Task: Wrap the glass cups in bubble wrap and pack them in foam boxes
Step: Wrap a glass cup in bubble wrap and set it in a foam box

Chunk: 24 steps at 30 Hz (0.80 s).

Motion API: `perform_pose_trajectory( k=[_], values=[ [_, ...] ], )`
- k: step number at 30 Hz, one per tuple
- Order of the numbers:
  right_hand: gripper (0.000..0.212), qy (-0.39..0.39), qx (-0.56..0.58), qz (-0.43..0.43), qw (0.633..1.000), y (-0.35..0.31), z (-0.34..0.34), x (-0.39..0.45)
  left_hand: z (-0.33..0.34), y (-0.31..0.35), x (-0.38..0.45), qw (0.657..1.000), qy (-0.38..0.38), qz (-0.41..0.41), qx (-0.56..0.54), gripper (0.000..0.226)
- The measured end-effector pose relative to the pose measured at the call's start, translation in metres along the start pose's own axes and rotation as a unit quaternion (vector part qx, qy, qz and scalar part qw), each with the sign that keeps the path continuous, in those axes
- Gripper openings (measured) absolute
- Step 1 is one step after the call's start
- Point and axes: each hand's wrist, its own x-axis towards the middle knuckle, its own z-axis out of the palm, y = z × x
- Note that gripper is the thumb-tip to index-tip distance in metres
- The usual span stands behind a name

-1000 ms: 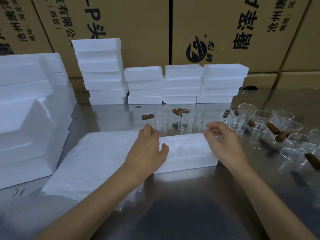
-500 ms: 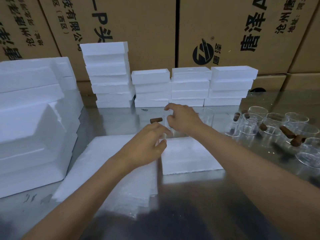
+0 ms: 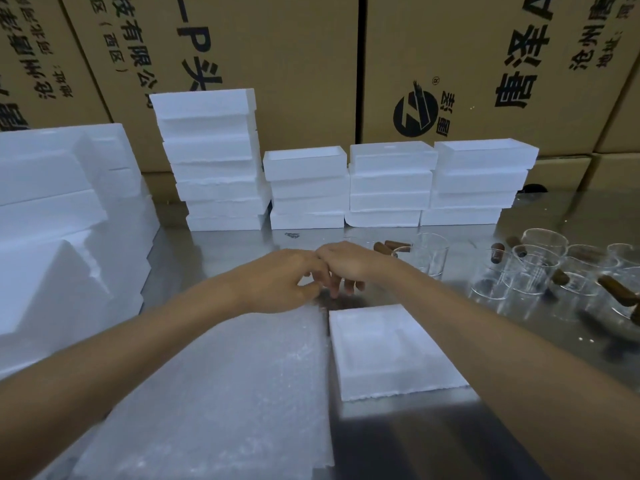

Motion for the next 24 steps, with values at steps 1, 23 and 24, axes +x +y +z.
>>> perform_pose_trajectory(
  k=[1,23,24],
  values=[
    [0.041,0.006,-0.001,0.004,1.0,0.0,0.0,0.002,0.001,-0.003,0.0,1.0,-0.016,-0.011,0.0,0.023],
    [0.032,0.218,0.108,-0.064,0.968,0.017,-0.013,-0.052,-0.004,-0.004,-0.036,0.99,-0.076,-0.104,-0.066,0.019],
    [0.032,0.227,0.112,-0.064,0.965,0.016,-0.015,-0.059,-0.003,-0.001,-0.038,0.992,-0.044,-0.102,-0.062,0.014]
  ],
)
